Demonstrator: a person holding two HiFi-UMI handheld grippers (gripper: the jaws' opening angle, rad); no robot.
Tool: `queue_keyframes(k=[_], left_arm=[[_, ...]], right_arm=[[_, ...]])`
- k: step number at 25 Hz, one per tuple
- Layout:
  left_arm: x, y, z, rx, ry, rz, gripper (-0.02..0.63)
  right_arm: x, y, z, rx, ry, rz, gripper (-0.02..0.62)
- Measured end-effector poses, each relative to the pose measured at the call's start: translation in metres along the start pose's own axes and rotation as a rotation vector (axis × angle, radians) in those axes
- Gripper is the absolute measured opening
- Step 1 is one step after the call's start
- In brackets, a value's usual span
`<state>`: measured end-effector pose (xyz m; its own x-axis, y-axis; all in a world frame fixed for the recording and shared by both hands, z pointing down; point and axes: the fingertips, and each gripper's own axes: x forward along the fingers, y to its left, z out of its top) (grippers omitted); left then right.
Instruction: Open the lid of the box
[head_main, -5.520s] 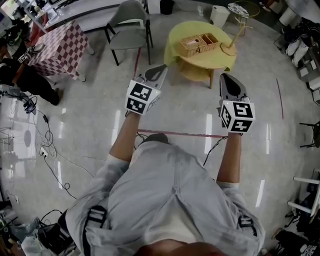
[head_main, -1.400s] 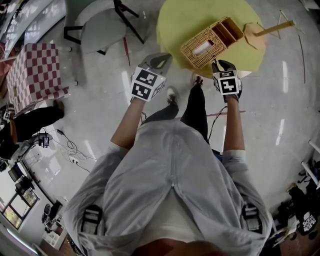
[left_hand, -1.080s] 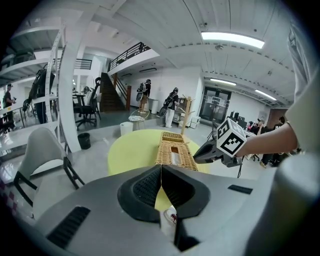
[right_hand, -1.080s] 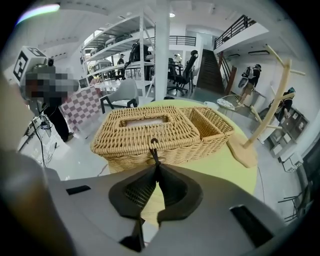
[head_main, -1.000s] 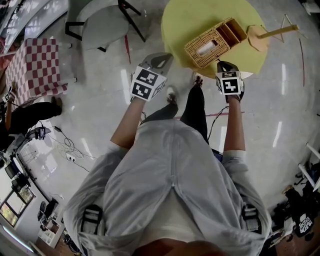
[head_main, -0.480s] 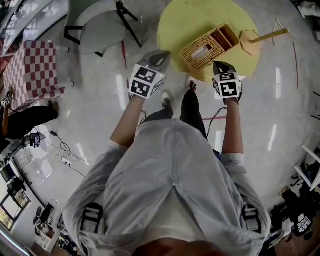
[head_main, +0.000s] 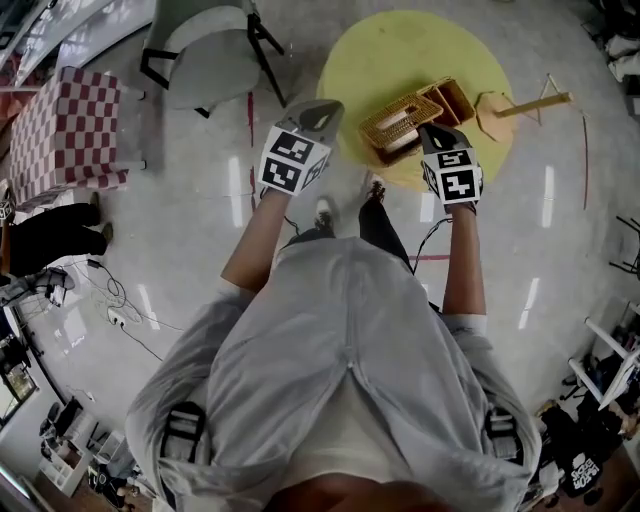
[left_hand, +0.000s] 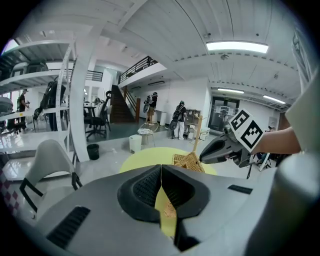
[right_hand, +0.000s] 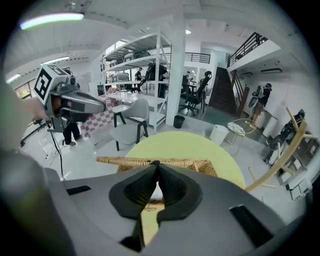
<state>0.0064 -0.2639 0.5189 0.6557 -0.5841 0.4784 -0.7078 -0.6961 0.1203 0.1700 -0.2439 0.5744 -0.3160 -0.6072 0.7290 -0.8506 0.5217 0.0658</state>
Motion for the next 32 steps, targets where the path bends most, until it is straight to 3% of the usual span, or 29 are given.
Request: queue_keyframes(k=[7, 18, 24, 32], left_arm=[[0.004, 0.015, 0.019, -0.026, -0.019, 0.076, 0.029], [-0.002, 0.063, 0.001, -0.121, 0.006, 0.218, 0.029], [-0.007, 0.084, -0.009, -0.205, 0.015, 0.324, 0.029], [-0.008, 0.097, -0.029, -0.278, 0.034, 0.399, 0.029]], right_arm=[[0.015, -0.008, 0.053, -0.070, -0.048, 0.069, 0.034], [0.081, -0.003, 0.101, -0.146, -0.057, 0.172, 0.034], [0.118, -0.003, 0.112, -0.197, -0.006, 0.240, 0.034], [0.160, -0.004, 0.102, -0.238, 0.070, 0.283, 0.057]])
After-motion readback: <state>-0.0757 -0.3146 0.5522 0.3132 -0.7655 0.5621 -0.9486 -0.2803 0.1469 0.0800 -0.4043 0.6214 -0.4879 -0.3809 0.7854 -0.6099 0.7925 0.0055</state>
